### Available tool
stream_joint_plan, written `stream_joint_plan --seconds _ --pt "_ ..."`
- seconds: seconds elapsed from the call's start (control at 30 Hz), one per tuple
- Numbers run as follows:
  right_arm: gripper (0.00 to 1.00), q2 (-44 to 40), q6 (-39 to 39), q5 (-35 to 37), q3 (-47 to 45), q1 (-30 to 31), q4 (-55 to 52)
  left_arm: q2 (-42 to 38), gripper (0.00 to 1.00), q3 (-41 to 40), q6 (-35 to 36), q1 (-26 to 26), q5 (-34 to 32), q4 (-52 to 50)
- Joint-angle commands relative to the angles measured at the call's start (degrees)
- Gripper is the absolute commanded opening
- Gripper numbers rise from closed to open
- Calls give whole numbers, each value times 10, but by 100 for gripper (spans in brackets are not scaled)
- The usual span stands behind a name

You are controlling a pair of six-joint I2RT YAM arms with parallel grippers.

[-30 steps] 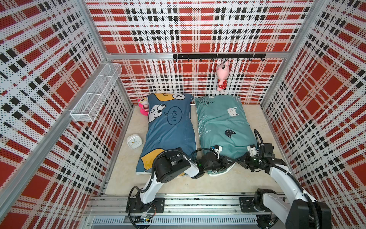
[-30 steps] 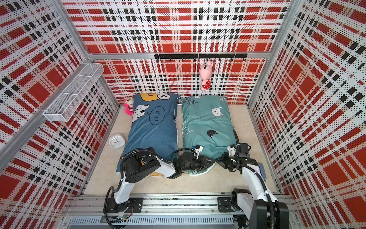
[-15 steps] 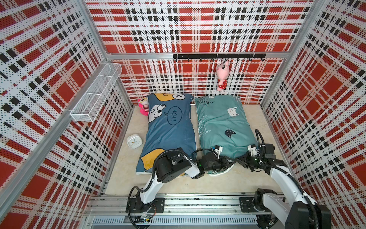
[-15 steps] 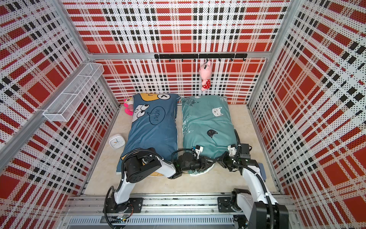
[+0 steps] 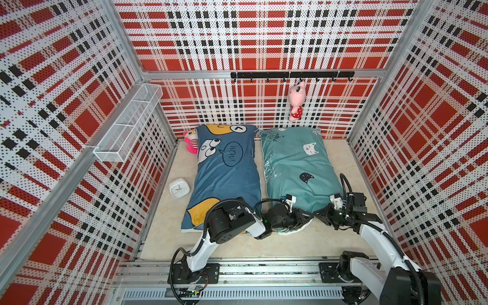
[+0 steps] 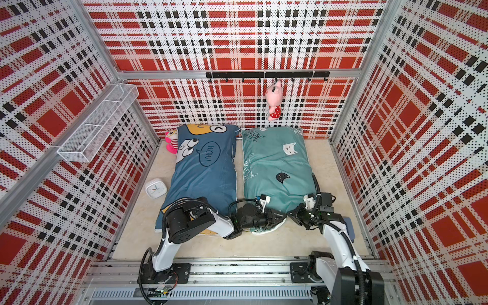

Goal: Zip up pillowcases
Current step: Zip the zipper on the pillowcase.

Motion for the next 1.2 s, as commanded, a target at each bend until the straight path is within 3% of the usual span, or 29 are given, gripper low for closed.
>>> stream_joint_plan --seconds 0.0,1.17 --pt "0 2 -17 10 -5 -5 -15 2 37 -2 -2 -3 -3 33" --pt "0 -14 -20 5 -6 -8 -22 28 27 12 -14 -8 6 35"
